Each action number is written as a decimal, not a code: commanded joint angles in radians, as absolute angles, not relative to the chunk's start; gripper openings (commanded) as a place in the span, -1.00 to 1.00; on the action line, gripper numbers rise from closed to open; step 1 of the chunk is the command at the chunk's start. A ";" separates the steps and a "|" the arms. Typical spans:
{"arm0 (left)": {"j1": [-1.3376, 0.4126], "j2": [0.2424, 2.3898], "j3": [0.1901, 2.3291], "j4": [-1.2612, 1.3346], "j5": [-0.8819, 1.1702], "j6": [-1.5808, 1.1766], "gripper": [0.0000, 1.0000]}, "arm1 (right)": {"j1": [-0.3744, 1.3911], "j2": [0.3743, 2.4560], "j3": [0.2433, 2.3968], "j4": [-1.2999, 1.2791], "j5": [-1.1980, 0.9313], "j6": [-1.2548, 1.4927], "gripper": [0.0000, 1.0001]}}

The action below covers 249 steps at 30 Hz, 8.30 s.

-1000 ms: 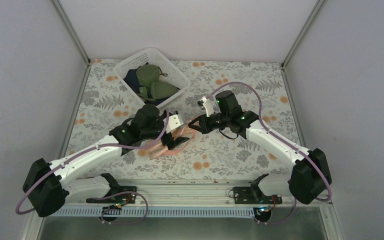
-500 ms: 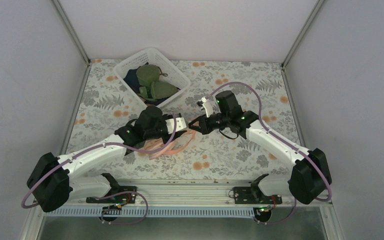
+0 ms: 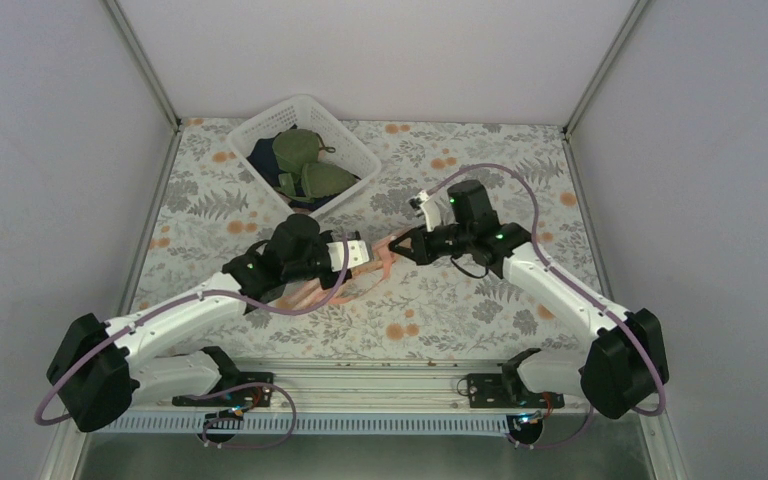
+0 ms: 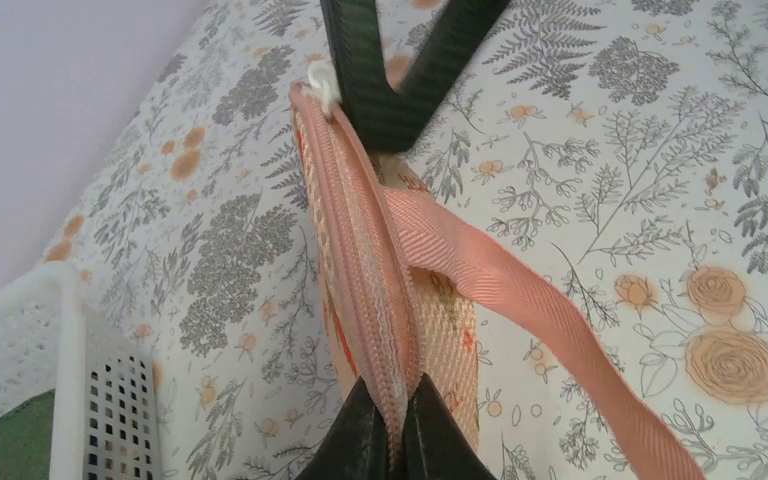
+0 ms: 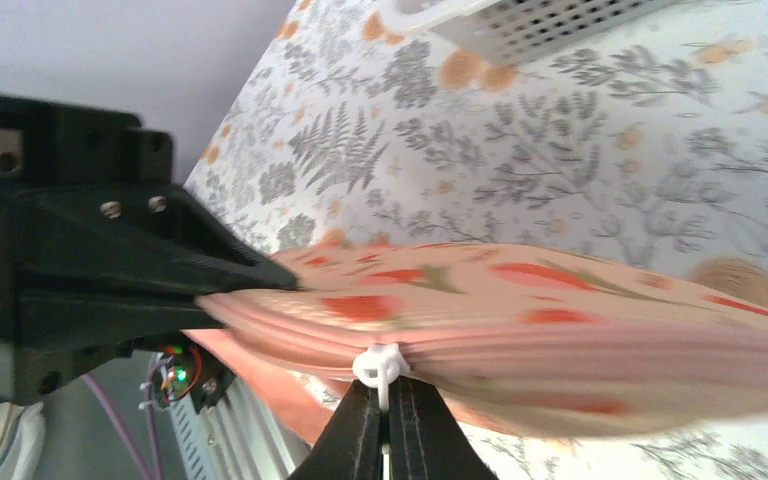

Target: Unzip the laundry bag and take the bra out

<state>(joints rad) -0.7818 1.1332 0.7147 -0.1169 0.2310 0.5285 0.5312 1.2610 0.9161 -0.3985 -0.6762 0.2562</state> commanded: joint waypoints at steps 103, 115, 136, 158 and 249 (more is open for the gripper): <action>-0.936 1.053 0.645 -0.344 0.272 0.787 -0.95 | 0.378 1.216 0.812 -0.433 -0.493 0.331 0.32; -1.071 1.175 0.629 -0.279 0.240 0.850 -0.77 | 0.387 1.184 0.847 -0.452 -0.524 0.276 0.33; -0.352 0.830 0.604 -0.109 0.423 -0.335 1.00 | 0.774 1.389 1.074 -0.475 -0.141 0.360 0.38; -0.015 0.698 0.210 -0.257 0.380 -0.903 0.69 | 1.124 2.087 1.623 -0.677 0.051 0.220 0.06; -0.287 0.864 0.166 0.144 0.530 -0.718 -0.95 | 0.920 1.870 1.319 -0.382 -0.236 0.259 -0.60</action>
